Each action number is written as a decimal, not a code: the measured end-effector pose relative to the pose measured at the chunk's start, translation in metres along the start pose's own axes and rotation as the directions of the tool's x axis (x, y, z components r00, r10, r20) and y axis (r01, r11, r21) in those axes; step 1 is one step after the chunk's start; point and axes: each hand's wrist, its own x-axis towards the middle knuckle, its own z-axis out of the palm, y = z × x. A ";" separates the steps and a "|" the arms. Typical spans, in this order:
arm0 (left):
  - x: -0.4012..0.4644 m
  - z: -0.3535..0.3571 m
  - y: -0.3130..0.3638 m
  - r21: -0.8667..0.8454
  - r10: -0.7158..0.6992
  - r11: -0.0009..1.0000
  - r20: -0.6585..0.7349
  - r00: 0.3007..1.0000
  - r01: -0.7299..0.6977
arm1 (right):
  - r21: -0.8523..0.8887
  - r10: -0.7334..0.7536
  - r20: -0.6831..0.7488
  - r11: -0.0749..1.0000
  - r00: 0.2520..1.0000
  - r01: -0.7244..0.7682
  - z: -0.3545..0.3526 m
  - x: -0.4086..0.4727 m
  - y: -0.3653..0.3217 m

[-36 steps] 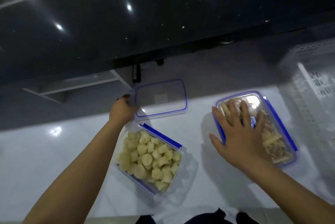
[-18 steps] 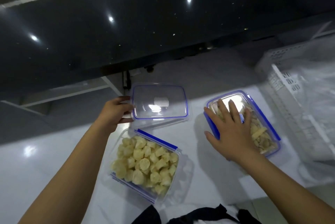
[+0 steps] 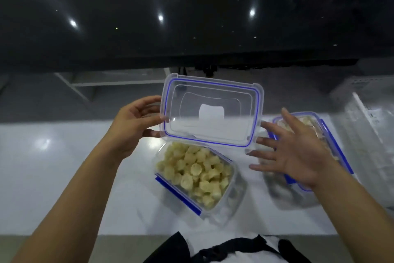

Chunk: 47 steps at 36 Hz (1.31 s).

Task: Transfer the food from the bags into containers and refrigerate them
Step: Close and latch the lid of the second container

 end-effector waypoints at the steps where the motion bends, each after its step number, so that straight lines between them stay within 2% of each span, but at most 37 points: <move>1: -0.006 -0.005 0.000 -0.004 0.016 1.000 0.004 1.000 -0.016 | -0.014 0.059 0.068 0.998 0.996 -0.058 0.001 0.002 0.001; 4: -0.020 -0.016 0.000 0.024 0.050 0.998 0.018 0.999 -0.050 | -0.131 0.174 0.269 0.981 0.947 -0.143 0.009 0.008 0.007; 8: -0.032 -0.027 -0.001 0.094 0.066 0.993 0.033 0.997 -0.069 | -0.178 0.316 0.511 0.949 0.799 -0.262 0.022 0.010 0.011; 11: -0.036 -0.030 0.001 0.097 0.074 0.992 0.056 0.996 -0.079 | -0.190 0.325 0.637 0.945 0.699 -0.266 0.035 0.008 0.016; 14: -0.036 -0.034 0.005 0.097 0.085 0.991 0.087 0.993 -0.094 | -0.171 0.266 0.733 0.963 0.626 -0.210 0.043 0.001 0.023; 19: -0.031 -0.035 0.009 0.124 0.115 0.983 0.151 0.982 -0.134 | -0.135 0.207 0.813 0.976 0.544 -0.170 0.054 -0.015 0.024; 25: -0.025 -0.026 0.018 0.194 0.161 0.957 0.261 0.952 -0.215 | -0.196 0.270 0.839 0.960 0.472 -0.201 0.066 -0.026 0.023; 27: -0.024 -0.021 0.021 0.201 0.183 0.948 0.289 0.940 -0.247 | -0.220 0.290 0.830 0.955 0.476 -0.197 0.071 -0.027 0.025; 32: -0.025 -0.017 0.024 0.162 0.246 0.937 0.325 0.913 -0.310 | -0.190 0.226 0.758 0.974 0.612 -0.124 0.077 -0.033 0.033; 34: -0.026 -0.018 0.021 0.122 0.274 0.938 0.310 0.910 -0.324 | -0.166 0.197 0.759 0.980 0.621 -0.108 0.077 -0.036 0.037; 36: -0.028 -0.021 0.013 0.091 0.287 0.942 0.276 0.917 -0.323 | -0.152 0.139 0.722 0.988 0.678 -0.041 0.079 -0.040 0.045; 38: -0.031 -0.026 -0.002 0.106 0.265 0.951 0.198 0.944 -0.290 | -0.244 0.111 0.658 0.967 0.745 0.071 0.082 -0.046 0.052; 39: -0.033 -0.029 -0.012 0.125 0.241 0.958 0.130 0.962 -0.257 | -0.383 0.111 0.594 0.910 0.797 0.158 0.087 -0.048 0.055; 40: -0.038 -0.031 -0.025 0.140 0.214 0.966 0.036 0.976 -0.217 | -0.550 0.071 0.490 0.798 0.869 0.245 0.092 -0.052 0.057; 42: -0.050 -0.031 -0.053 0.138 0.153 0.982 -0.185 0.971 -0.128 | -0.827 -0.104 0.290 0.472 0.951 0.304 0.088 -0.057 0.066; 44: -0.067 -0.025 -0.081 0.085 0.088 0.994 -0.307 0.948 -0.065 | -0.957 -0.262 0.194 0.160 0.946 0.240 0.075 -0.058 0.081; 45: -0.076 -0.020 -0.092 0.060 0.051 0.998 -0.315 0.948 -0.034 | -0.975 -0.327 0.183 0.063 0.927 0.215 0.066 -0.058 0.091; 47: -0.091 -0.010 -0.111 0.002 -0.073 0.997 -0.271 0.960 0.077 | -0.987 -0.414 0.157 -0.037 0.896 0.156 0.049 -0.059 0.110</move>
